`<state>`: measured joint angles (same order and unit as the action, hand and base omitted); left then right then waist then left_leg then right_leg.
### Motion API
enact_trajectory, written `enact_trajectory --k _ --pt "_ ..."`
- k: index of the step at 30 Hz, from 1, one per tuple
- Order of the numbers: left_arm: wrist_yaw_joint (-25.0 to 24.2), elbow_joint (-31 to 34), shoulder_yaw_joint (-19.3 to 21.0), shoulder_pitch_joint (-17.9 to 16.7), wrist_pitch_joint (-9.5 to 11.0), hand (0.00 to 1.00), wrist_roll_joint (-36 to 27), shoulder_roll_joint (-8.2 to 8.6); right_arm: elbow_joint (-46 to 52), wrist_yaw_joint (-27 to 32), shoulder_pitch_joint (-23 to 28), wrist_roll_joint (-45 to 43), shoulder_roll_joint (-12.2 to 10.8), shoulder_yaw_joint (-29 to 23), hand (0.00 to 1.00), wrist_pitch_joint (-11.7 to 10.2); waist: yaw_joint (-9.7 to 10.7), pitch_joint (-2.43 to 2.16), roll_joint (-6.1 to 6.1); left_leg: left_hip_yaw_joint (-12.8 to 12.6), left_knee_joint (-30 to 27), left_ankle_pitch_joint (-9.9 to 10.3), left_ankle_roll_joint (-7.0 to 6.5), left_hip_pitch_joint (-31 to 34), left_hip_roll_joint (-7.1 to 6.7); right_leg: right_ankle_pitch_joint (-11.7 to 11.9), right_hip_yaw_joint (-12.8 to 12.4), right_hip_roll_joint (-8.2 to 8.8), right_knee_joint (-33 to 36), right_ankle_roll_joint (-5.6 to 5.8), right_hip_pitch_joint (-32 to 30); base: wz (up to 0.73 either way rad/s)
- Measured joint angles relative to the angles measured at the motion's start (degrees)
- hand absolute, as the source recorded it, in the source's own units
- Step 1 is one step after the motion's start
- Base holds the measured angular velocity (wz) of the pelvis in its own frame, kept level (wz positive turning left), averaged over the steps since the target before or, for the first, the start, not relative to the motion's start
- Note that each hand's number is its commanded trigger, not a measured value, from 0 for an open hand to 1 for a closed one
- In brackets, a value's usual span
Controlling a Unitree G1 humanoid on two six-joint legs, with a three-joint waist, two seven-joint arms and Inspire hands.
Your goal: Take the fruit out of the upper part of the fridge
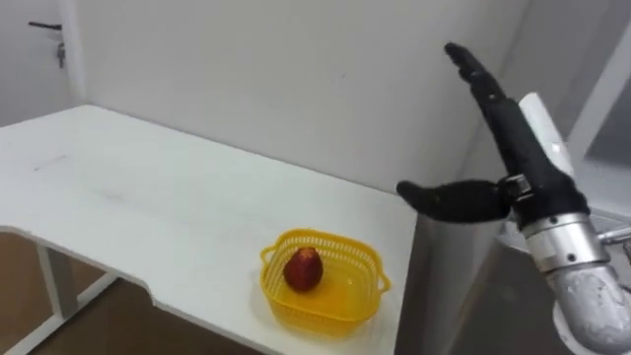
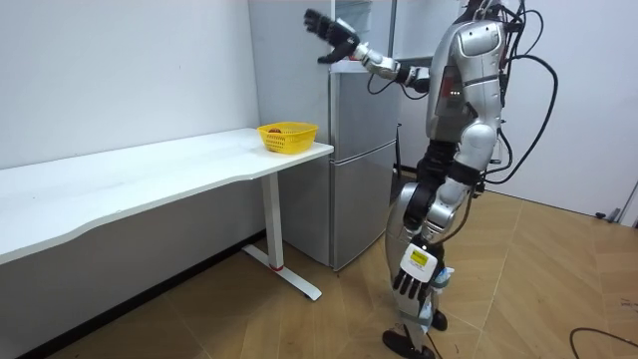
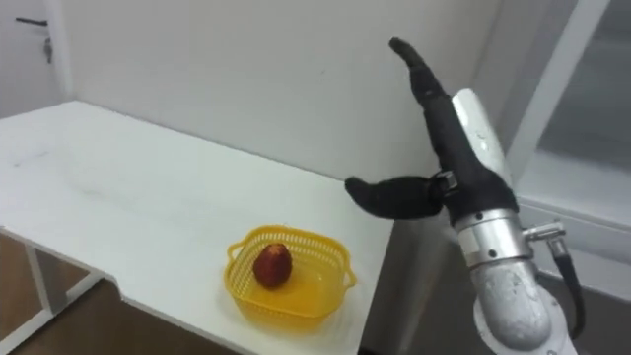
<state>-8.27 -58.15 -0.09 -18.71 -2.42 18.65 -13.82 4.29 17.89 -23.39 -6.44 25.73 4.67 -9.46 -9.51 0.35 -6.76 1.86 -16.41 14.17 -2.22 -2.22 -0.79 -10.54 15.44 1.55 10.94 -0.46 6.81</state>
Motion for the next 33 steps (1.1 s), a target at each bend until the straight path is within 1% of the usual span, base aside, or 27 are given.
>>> enact_trajectory --k 1,2,4,5,6,7,8,9,10,11,12,14,15,16,17,19,22,24,26,27,28,30,33 --pt "0.1 0.0 0.0 0.0 0.0 0.0 0.0 0.07 2.0 1.0 1.8 0.3 -0.2 -2.0 0.0 -0.2 0.4 -0.13 0.21 -0.2 0.1 0.1 0.04 -0.2 0.09 0.1 -1.0 -0.1 0.0 -0.03 0.0 -0.24" --pt "0.1 0.0 0.0 0.0 0.0 0.0 -0.1 0.14 3.1 1.4 2.7 0.4 -0.2 -2.7 0.0 -0.2 0.9 -0.2 0.39 -0.2 0.2 0.1 0.03 -0.3 0.09 0.1 -1.1 -0.19 0.0 -0.02 0.0 -0.16" --pt "0.1 0.0 0.0 -1.3 0.2 0.0 -0.3 0.52 6.3 2.3 5.1 1.3 -0.3 -4.7 0.0 -0.6 3.4 -0.53 1.29 -0.6 0.3 0.1 -0.03 -0.6 0.08 0.2 -1.2 -0.22 -0.1 0.03 0.2 -0.09" --pt "0.1 0.0 0.0 -1.5 0.3 0.0 -0.3 0.57 7.1 2.6 5.6 1.7 -0.3 -5.2 0.0 -0.6 3.8 -0.59 1.42 -1.0 0.5 0.1 -0.04 -0.9 0.1 0.2 -1.3 -0.21 -0.1 0.04 0.3 -0.16" --pt "0.1 -0.1 0.0 -1.7 0.3 0.0 -0.4 0.65 8.3 3.4 6.4 2.4 -0.4 -6.4 0.0 -0.9 4.6 -0.5 1.92 -1.4 1.0 0.1 -0.04 -1.5 0.15 0.2 -1.5 -0.21 -0.1 0.04 0.5 -0.23" --pt "0.1 -0.6 0.0 -1.7 0.4 0.0 -0.4 0.85 9.0 4.5 7.0 2.8 -0.4 -7.3 0.0 -1.2 5.1 -0.7 2.21 -1.8 1.4 0.1 -0.05 -2.1 0.16 0.2 -2.2 -0.3 -0.1 0.04 0.7 -0.34" --pt "0.1 -1.1 0.0 -1.4 0.5 0.0 -0.4 1.05 9.8 5.4 7.6 3.1 -0.4 -8.3 0.0 -1.5 5.3 -0.65 2.64 -2.4 1.9 0.1 -0.04 -2.8 0.2 0.2 -2.9 -0.41 -0.1 0.03 0.8 -0.3" --pt "0.0 -1.4 0.0 -1.2 0.5 0.0 -0.4 1.15 10.0 5.9 7.8 3.2 -0.4 -8.7 0.0 -1.8 5.3 -0.68 2.6 -2.7 2.2 0.1 -0.04 -3.1 0.24 0.2 -3.2 -0.47 -0.1 0.03 0.9 -0.25" --pt "-0.2 -1.8 0.0 -1.1 0.5 0.0 -0.4 1.3 10.2 6.5 8.0 3.3 -0.4 -9.1 0.0 -2.0 6.2 -0.61 2.99 -3.0 2.5 0.1 -0.04 -3.5 0.49 0.2 -3.8 -0.61 -0.1 0.02 1.0 -0.12" --pt "-0.3 -2.0 0.0 -1.0 0.6 0.0 -0.4 1.3 10.7 6.6 8.3 3.4 -0.4 -9.5 0.0 -2.1 6.4 -0.7 2.9 -3.0 2.7 0.1 -0.02 -3.5 0.5 0.2 -3.9 -0.63 -0.1 0.02 1.0 -0.13" --pt "-0.6 -2.3 0.0 -0.7 0.7 0.0 -0.5 1.3 11.8 7.0 9.1 3.7 -0.4 -10.3 0.0 -2.3 6.6 -0.69 2.89 -3.3 2.8 0.1 0.0 -3.5 0.59 0.2 -4.2 -0.73 -0.1 0.02 0.7 -0.1" --pt "-1.0 -2.6 -0.2 -0.9 1.2 0.0 -0.6 1.33 12.3 7.9 9.5 3.7 -0.4 -10.9 0.0 -3.2 8.0 -0.73 2.76 -3.4 3.0 0.1 0.01 -3.5 0.54 0.2 -4.3 -0.78 -0.1 0.02 0.6 -0.06" --pt "-1.1 -2.6 -0.2 -0.9 1.3 0.0 -0.6 1.35 12.3 8.1 9.5 3.7 -0.4 -11.0 0.0 -3.3 8.1 -0.74 2.71 -3.5 3.0 0.1 0.01 -3.5 0.43 0.2 -4.3 -0.78 -0.1 0.02 0.5 0.0" --pt "-1.1 -2.6 -0.2 -0.8 1.5 0.0 -0.6 1.34 12.3 8.9 9.5 3.6 -0.4 -11.3 0.0 -3.5 8.4 -0.64 2.73 -3.5 3.1 0.1 0.01 -3.5 0.37 0.2 -4.4 -0.8 -0.2 0.02 0.5 0.0" --pt "-1.1 -2.6 -0.2 -0.8 1.7 0.0 -0.5 1.34 12.2 9.1 9.5 3.5 -0.4 -11.6 0.0 -3.6 8.5 -0.64 2.6 -3.5 3.1 0.1 0.01 -3.5 0.37 0.2 -4.5 -0.8 -0.2 0.02 0.5 0.0" --pt "-1.1 -2.6 -0.1 -0.8 2.4 0.0 -0.5 1.35 12.2 10.3 9.5 2.5 -0.4 -13.6 0.0 -3.8 8.9 -0.43 2.37 -3.5 3.4 0.1 0.0 -3.6 0.27 0.2 -4.6 -0.8 -0.2 0.02 0.4 0.0" --pt "-1.1 -2.7 -0.1 -0.8 2.4 0.0 -0.5 1.4 12.0 11.9 9.5 1.4 -0.4 -15.1 0.0 -4.5 9.0 -0.2 2.28 -3.7 3.8 0.1 -0.01 -3.8 0.26 0.2 -4.8 -0.86 -0.2 0.03 0.3 -0.03" --pt "-1.1 -2.7 -0.1 -0.8 2.5 0.0 -0.5 1.41 11.8 12.4 9.5 1.5 -0.4 -15.3 0.0 -5.0 9.1 -0.05 2.23 -3.8 4.0 0.1 0.0 -4.1 0.31 0.2 -4.9 -0.91 -0.2 0.04 0.3 -0.07" --pt "-1.0 -2.7 -0.1 -0.5 2.5 0.0 -0.5 1.45 11.5 12.8 9.5 1.6 -0.4 -15.3 0.0 -5.1 9.1 0.16 2.15 -4.2 4.4 0.1 0.0 -4.3 0.37 0.2 -5.2 -0.98 -0.2 0.04 0.2 -0.09" --pt "-0.9 -2.7 -0.2 -0.4 2.5 0.0 -0.5 1.45 11.1 13.0 9.5 1.6 -0.4 -15.3 0.0 -5.1 9.1 0.1 1.83 -4.3 4.6 0.0 0.01 -4.3 0.37 0.2 -5.4 -0.99 -0.2 0.04 0.1 -0.06" --pt "-0.8 -2.8 -0.2 -0.2 2.5 0.0 -0.5 1.45 10.3 13.4 9.5 1.7 -0.4 -15.3 0.0 -5.2 9.2 0.16 1.88 -4.3 4.6 0.0 0.01 -4.4 0.37 0.2 -5.5 -1.0 -0.3 0.04 0.1 -0.04" --pt "-0.7 -3.4 -0.2 0.2 2.5 0.0 -0.5 1.48 9.6 13.9 9.5 1.8 -0.3 -15.4 0.0 -5.1 9.2 0.02 1.68 -4.4 4.6 0.0 0.0 -4.5 0.35 0.2 -5.5 -1.0 -0.3 0.04 0.1 0.0" --pt "0.3 -3.8 -0.2 0.4 2.5 0.0 -0.5 1.5 9.3 14.4 9.5 1.9 -0.3 -15.3 0.0 -4.9 8.9 -0.02 1.6 -4.5 4.7 0.0 -0.01 -4.7 0.34 0.2 -5.6 -1.02 -0.3 0.11 0.1 0.0"
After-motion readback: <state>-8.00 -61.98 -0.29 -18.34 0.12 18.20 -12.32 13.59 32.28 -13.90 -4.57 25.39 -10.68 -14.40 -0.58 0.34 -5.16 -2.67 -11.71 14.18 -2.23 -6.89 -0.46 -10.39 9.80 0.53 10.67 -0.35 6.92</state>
